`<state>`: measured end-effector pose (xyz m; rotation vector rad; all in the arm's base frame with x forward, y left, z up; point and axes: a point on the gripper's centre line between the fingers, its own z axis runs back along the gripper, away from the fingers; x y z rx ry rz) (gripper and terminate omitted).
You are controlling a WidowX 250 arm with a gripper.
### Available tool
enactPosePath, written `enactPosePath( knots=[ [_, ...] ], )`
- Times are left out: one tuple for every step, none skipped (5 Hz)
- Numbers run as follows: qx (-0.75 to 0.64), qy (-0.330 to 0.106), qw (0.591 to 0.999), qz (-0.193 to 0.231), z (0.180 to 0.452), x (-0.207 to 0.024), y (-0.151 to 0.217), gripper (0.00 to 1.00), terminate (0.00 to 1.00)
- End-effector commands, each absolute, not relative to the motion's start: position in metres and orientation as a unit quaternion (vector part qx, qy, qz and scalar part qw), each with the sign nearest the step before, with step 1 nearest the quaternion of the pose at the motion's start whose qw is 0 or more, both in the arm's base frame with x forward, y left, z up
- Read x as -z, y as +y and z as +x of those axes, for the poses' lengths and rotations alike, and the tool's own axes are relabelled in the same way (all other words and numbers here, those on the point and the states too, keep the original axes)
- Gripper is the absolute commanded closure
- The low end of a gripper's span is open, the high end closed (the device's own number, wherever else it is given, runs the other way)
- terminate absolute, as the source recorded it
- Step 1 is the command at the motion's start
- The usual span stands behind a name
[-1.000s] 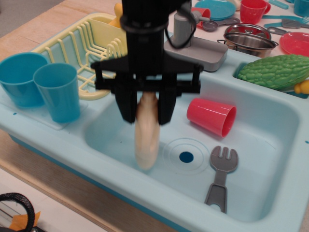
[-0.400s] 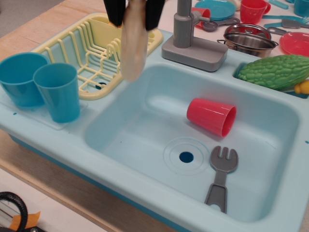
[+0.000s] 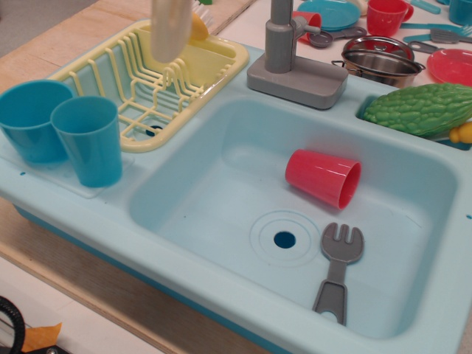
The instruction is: Put detergent from sink into drying rack
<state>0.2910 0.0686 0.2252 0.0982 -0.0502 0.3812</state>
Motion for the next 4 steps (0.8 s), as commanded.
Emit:
enactPosePath(
  knots=[
    [-0.194, -0.044, 0.979, 0.049, 0.289, -0.2373, 0.0802, 0.0, 0.0],
    [-0.194, -0.044, 0.979, 0.049, 0.289, -0.2373, 0.0802, 0.0, 0.0],
    [-0.194, -0.044, 0.979, 0.049, 0.289, -0.2373, 0.0802, 0.0, 0.0],
    [-0.194, -0.044, 0.979, 0.049, 0.289, -0.2373, 0.0802, 0.0, 1.0]
  ],
)
